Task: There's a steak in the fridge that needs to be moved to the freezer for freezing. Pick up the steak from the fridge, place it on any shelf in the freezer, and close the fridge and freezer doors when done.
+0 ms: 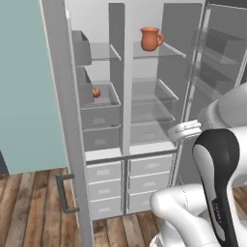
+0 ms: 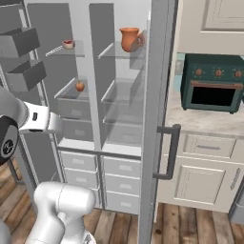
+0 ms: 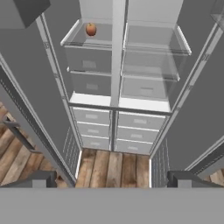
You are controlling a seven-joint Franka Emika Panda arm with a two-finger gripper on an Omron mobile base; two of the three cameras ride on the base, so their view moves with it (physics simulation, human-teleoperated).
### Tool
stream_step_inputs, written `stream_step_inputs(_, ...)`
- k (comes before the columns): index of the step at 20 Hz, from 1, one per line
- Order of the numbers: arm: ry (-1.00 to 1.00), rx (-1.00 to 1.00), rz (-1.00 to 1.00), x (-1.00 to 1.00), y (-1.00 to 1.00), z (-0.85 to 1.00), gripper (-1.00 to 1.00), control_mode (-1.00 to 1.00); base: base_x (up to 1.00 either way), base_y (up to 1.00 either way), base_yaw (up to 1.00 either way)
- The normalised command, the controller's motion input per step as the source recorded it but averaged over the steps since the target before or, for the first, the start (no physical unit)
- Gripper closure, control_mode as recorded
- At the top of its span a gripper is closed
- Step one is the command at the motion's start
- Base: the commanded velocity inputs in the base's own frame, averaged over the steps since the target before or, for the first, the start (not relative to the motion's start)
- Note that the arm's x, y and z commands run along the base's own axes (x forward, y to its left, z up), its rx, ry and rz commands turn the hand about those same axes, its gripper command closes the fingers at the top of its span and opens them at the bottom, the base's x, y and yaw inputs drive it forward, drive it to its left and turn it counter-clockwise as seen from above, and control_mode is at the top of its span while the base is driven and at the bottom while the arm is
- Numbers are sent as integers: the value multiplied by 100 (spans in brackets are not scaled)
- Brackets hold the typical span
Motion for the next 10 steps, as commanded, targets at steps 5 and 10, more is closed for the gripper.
stream_step_inputs(5,0,0,0,0,0,0,-100,100,0,37,0)
stream_step_inputs(10,0,0,0,0,0,0,-100,100,-4,7,0)
